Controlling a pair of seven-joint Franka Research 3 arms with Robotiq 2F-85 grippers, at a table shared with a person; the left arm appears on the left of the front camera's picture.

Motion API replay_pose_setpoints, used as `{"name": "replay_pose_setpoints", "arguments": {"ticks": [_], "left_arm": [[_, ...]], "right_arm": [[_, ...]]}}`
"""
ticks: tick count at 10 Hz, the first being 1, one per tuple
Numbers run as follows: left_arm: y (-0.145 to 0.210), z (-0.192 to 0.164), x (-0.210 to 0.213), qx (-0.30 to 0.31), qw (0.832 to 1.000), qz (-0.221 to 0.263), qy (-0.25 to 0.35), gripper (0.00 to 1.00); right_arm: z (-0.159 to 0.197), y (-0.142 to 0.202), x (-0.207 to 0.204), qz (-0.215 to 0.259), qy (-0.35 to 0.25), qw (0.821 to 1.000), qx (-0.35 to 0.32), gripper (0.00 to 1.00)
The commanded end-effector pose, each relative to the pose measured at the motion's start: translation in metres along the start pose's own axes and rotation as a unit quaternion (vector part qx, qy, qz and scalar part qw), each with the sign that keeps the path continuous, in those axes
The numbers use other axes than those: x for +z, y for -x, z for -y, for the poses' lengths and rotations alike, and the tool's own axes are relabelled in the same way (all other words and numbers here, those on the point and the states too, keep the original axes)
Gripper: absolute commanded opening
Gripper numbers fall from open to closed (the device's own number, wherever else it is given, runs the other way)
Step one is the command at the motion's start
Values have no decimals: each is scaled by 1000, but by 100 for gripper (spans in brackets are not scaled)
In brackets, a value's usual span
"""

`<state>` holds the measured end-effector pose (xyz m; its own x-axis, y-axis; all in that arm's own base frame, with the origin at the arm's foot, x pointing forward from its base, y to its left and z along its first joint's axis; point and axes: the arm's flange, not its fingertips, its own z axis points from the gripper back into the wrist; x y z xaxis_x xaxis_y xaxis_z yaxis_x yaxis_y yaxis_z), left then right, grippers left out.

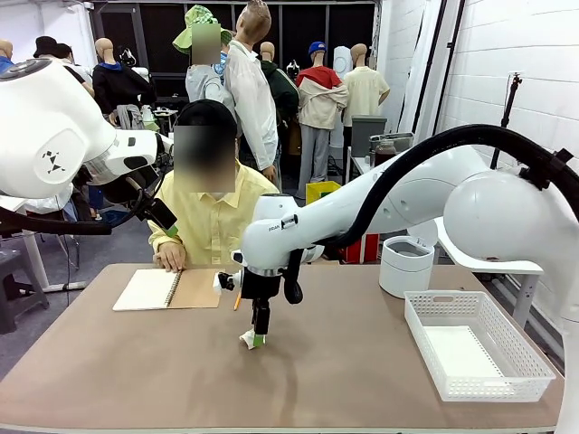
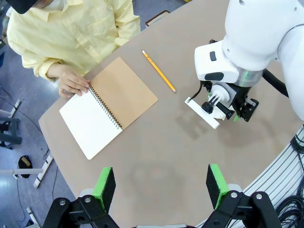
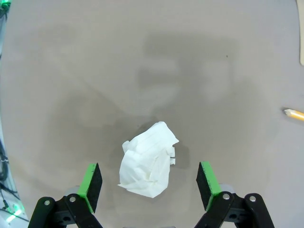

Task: Sort the paper based on its condition.
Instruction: If a person hands you a paper, place it in the Organizing basket , and if it's crumpled, put it in the Trash can.

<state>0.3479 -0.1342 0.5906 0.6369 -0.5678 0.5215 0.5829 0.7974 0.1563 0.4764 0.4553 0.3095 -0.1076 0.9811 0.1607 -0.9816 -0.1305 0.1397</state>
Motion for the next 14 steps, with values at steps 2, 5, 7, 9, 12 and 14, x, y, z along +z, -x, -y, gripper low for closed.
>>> {"name": "replay_pose_setpoints", "arguments": {"ticks": [2, 5, 7, 9, 12, 14], "left_arm": [[0, -1, 1, 3, 1000, 0, 0, 100], [0, -1, 1, 3, 1000, 0, 0, 100], [0, -1, 1, 3, 1000, 0, 0, 100], [0, -1, 1, 3, 1000, 0, 0, 100], [0, -1, 1, 3, 1000, 0, 0, 100], [0, -1, 1, 3, 1000, 0, 0, 100]], "right_arm": [[8, -7, -6, -19, -6, 1000, -8, 100], [9, -7, -9, -6, -18, 1000, -15, 80], [12, -7, -8, -6, -25, 999, -23, 51], [13, -6, -9, -9, -33, 999, -34, 12], [11, -4, -6, -12, -40, 999, -32, 0], [7, 5, 25, 3, -38, 998, -49, 0]]}}
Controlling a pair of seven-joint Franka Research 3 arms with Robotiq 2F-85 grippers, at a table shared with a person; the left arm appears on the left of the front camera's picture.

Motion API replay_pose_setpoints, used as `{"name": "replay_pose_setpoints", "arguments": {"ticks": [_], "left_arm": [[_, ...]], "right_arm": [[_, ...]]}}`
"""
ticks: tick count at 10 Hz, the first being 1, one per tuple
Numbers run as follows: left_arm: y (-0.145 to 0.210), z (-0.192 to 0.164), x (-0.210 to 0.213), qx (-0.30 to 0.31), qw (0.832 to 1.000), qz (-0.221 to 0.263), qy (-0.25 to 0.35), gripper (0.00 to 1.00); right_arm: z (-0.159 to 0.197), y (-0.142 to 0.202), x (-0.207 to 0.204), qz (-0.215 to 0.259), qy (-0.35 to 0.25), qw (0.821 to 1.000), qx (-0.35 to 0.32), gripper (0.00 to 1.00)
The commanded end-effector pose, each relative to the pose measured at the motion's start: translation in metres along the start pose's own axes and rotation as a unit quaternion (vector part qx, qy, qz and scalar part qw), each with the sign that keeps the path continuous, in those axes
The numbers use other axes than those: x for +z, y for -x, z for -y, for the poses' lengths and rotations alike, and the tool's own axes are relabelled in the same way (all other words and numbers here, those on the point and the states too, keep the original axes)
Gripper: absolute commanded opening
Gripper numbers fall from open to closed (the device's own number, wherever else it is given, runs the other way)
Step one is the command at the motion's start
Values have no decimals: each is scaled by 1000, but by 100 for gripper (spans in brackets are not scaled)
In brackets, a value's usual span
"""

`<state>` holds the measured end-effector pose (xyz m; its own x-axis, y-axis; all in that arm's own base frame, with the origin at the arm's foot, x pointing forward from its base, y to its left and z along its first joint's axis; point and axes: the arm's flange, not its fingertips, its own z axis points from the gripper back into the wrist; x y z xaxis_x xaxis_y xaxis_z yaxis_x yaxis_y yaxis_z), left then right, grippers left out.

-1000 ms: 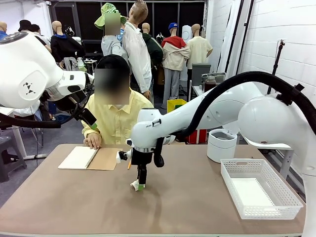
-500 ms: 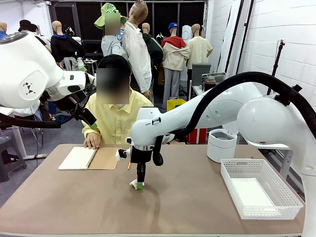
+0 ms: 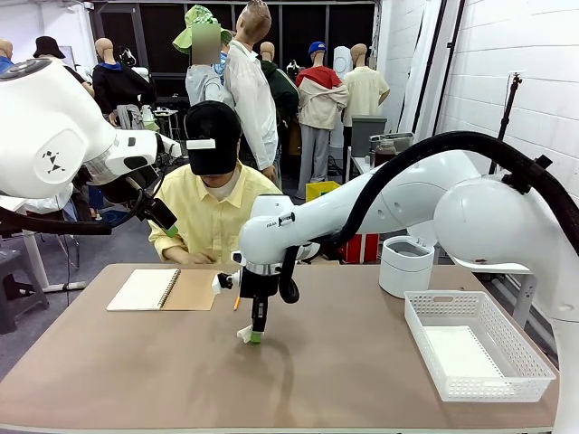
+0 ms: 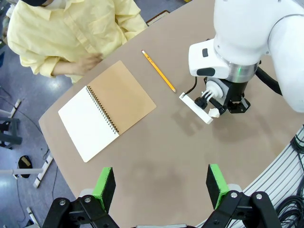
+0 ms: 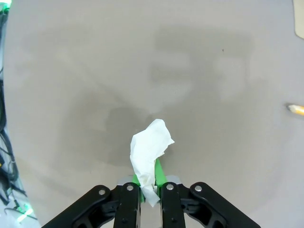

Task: Sort the paper based on its condition.
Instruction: If a person hands you a paper, place it in the Organizing basket , and if it's crumpled, put it in the Trash can.

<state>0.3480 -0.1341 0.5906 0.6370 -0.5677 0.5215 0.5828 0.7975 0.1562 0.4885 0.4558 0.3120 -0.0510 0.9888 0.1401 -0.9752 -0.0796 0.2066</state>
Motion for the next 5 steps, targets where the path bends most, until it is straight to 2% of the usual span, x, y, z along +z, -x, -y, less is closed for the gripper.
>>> {"name": "replay_pose_setpoints", "arguments": {"ticks": [1, 3, 5], "left_arm": [[0, -1, 1, 3, 1000, 0, 0, 100], [0, -1, 1, 3, 1000, 0, 0, 100], [0, -1, 1, 3, 1000, 0, 0, 100]], "right_arm": [[-11, 18, 45, 16, -6, 999, -39, 0], [-24, 49, 100, 17, 19, 997, -73, 0], [-30, 81, 143, -7, 51, 991, -122, 0]]}}
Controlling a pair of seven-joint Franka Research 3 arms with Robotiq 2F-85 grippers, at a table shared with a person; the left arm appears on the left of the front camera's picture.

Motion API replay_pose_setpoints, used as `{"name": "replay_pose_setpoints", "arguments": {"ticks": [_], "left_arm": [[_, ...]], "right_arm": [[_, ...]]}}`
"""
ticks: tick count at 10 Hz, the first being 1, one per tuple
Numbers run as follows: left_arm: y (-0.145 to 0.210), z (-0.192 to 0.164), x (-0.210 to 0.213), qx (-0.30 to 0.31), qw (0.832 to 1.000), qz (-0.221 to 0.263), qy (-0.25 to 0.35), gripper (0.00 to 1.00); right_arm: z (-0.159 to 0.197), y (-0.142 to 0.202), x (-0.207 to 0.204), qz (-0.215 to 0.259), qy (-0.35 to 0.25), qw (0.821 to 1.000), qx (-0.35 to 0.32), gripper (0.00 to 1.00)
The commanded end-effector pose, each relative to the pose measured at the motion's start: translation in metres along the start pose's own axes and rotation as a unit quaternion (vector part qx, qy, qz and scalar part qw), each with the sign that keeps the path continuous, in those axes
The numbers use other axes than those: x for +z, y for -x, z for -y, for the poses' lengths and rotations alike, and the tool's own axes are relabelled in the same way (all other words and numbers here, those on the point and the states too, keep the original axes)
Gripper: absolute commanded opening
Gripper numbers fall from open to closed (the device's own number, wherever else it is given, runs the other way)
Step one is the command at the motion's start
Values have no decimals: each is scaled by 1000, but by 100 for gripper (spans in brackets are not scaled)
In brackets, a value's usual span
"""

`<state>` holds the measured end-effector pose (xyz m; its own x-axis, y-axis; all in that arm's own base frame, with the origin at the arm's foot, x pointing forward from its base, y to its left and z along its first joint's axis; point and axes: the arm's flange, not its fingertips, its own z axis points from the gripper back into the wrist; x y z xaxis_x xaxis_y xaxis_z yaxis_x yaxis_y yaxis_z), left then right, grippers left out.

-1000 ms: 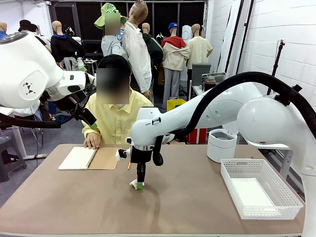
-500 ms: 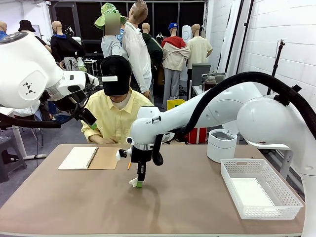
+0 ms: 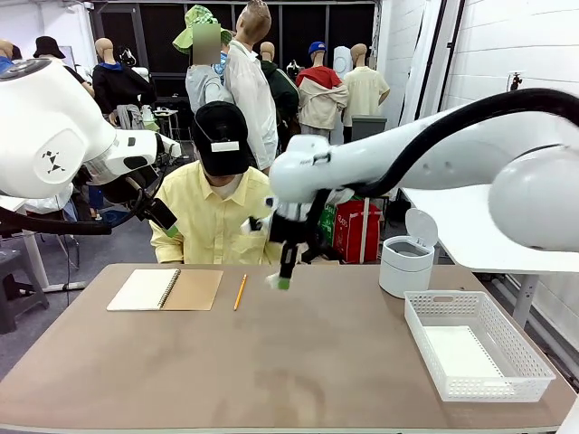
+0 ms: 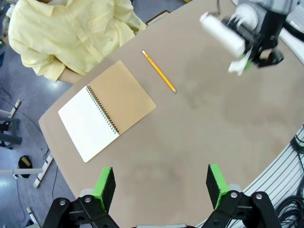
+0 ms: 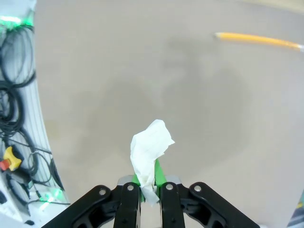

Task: Sort the paper based on its condition.
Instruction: If a person hands you a paper, place it in the Organizing basket , and if it's crumpled, put it in the Trash can.

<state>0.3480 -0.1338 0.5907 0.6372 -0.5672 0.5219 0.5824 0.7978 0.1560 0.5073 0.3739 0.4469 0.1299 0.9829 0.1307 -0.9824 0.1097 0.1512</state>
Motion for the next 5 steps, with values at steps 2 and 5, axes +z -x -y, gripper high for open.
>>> {"name": "replay_pose_setpoints", "arguments": {"ticks": [2, 5], "left_arm": [[0, -1, 1, 2, 1000, 0, 0, 100], [0, -1, 1, 2, 1000, 0, 0, 100]], "right_arm": [[-1, 60, 32, -47, 51, 992, -109, 0], [-4, 83, 64, -42, 72, 985, -152, 0]]}}
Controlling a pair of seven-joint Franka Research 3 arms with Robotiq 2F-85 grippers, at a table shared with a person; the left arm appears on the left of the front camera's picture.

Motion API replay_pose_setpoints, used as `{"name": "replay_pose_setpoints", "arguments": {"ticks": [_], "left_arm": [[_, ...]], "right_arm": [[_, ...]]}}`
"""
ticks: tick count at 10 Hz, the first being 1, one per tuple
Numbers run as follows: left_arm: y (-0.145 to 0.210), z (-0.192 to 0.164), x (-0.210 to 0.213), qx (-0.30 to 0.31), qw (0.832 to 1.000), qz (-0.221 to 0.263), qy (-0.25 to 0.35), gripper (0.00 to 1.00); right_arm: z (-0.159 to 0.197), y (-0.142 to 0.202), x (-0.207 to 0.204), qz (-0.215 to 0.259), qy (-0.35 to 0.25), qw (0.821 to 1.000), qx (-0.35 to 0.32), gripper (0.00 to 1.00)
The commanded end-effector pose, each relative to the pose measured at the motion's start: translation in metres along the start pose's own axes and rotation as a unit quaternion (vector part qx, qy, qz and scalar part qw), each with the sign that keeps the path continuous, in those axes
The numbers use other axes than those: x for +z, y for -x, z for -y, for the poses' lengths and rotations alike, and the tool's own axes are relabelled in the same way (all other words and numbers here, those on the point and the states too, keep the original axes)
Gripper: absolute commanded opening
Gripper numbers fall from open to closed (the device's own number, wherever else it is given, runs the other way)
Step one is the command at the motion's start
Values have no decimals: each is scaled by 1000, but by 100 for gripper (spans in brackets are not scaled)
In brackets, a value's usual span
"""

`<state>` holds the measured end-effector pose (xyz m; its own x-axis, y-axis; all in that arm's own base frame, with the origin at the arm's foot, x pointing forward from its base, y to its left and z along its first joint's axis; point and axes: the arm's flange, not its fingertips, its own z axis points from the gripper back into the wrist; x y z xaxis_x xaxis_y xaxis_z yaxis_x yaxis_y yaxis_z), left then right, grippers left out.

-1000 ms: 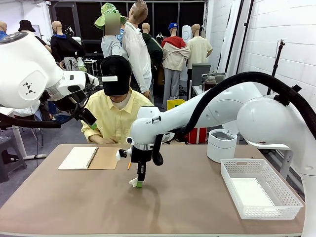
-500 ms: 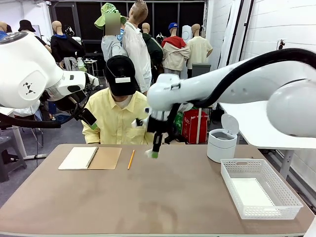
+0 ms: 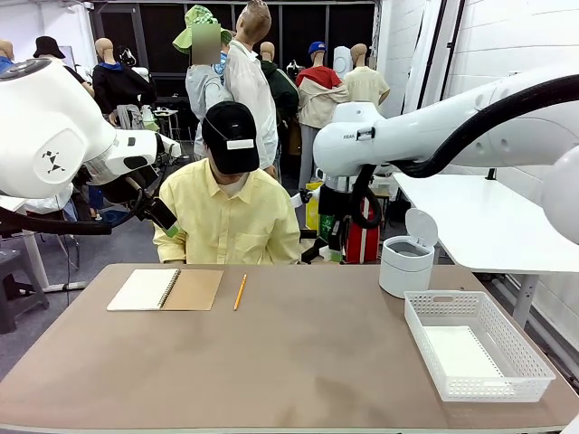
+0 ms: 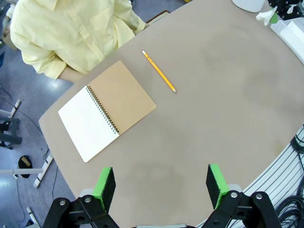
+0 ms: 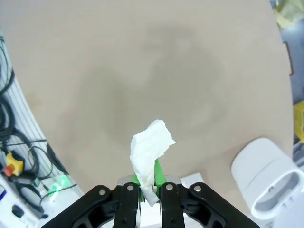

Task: Sort the paper based on its condition.
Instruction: If a person hands you a paper, place it in the Organizing basket , and if it's crumpled, put it in the Trash can.

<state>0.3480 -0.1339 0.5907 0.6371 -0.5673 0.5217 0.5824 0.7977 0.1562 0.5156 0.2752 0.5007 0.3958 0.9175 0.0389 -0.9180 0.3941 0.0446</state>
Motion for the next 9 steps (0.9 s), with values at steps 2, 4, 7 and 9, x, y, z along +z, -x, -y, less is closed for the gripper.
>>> {"name": "replay_pose_setpoints", "arguments": {"ticks": [2, 4, 7, 9], "left_arm": [[0, -1, 1, 2, 1000, 0, 0, 100], [0, -1, 1, 2, 1000, 0, 0, 100], [0, -1, 1, 2, 1000, 0, 0, 100], [0, -1, 1, 2, 1000, 0, 0, 100]], "right_arm": [[0, 0, 0, 0, 0, 1000, 0, 0], [0, 0, 0, 0, 0, 1000, 0, 0], [2, 1, -1, -18, 49, 998, -25, 0], [25, 23, 7, -37, 125, 987, -99, 0]]}}
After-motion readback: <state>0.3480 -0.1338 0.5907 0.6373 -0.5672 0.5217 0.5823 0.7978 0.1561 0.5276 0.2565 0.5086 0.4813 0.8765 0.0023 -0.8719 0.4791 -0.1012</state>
